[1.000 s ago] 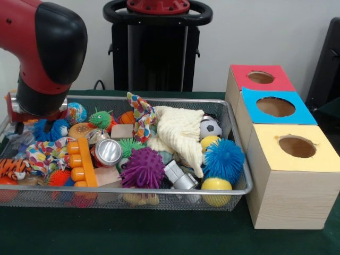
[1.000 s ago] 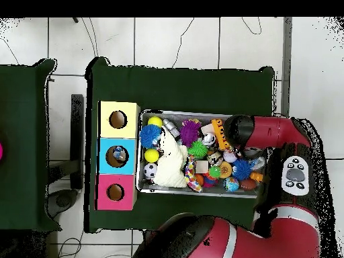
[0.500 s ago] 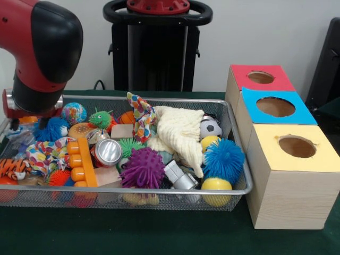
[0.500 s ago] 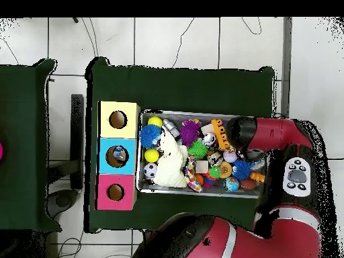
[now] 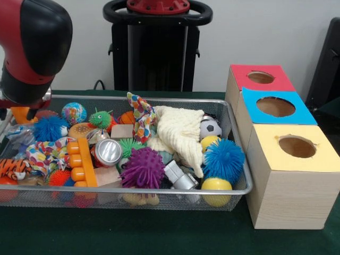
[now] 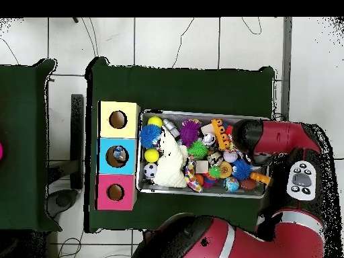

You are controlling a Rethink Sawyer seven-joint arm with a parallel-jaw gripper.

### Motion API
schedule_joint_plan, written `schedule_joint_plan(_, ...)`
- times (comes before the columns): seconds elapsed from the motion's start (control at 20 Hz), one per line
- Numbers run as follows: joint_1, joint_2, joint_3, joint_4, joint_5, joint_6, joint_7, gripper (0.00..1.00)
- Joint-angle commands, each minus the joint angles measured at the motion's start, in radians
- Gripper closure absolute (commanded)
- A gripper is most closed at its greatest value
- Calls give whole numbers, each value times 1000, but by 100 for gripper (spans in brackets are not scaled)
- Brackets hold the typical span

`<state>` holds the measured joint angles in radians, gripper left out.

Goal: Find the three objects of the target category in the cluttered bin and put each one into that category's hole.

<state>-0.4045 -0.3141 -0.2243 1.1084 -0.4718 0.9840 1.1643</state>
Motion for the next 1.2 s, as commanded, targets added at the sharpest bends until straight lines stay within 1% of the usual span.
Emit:
schedule_joint_plan(0.05, -8, 14, 64, 25, 62, -34, 200, 0)
schedule_joint_plan(0.3, -48, 24, 125, 48, 110, -99, 165, 0)
schedule_joint_plan(0.65, -62, 60, 156, 29, 152, -161, 147, 0)
schedule_joint_plan(0.9, -50, 70, 136, 12, 157, -141, 144, 0)
schedule_joint_plan(1.2, -57, 98, 139, -4, 180, -107, 120, 0)
